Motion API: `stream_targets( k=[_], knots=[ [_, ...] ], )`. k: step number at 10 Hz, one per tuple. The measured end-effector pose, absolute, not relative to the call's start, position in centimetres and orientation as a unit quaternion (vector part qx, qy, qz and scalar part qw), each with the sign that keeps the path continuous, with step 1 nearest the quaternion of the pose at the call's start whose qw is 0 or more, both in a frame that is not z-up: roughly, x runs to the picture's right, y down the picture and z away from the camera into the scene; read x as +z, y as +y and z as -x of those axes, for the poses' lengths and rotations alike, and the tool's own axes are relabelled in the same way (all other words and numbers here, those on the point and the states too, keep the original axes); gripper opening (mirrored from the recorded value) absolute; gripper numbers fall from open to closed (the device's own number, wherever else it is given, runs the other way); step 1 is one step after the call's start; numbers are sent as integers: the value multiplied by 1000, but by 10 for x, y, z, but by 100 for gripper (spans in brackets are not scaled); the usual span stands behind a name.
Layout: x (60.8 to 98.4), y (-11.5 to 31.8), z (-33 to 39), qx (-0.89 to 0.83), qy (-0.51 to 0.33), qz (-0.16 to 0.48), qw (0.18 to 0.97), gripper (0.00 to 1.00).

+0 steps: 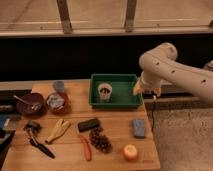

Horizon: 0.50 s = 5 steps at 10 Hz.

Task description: Wipe purple bowl with sponge

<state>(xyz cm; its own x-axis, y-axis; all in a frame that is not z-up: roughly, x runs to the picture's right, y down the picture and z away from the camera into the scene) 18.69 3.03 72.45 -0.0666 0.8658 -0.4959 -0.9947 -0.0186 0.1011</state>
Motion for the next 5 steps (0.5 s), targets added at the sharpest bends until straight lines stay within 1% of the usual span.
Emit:
stream_targets(
  k=[2, 5],
  knots=[
    [738, 55, -152, 681, 234, 175, 672, 66],
    [749, 89, -151, 682, 269, 197, 652, 66]
  ],
)
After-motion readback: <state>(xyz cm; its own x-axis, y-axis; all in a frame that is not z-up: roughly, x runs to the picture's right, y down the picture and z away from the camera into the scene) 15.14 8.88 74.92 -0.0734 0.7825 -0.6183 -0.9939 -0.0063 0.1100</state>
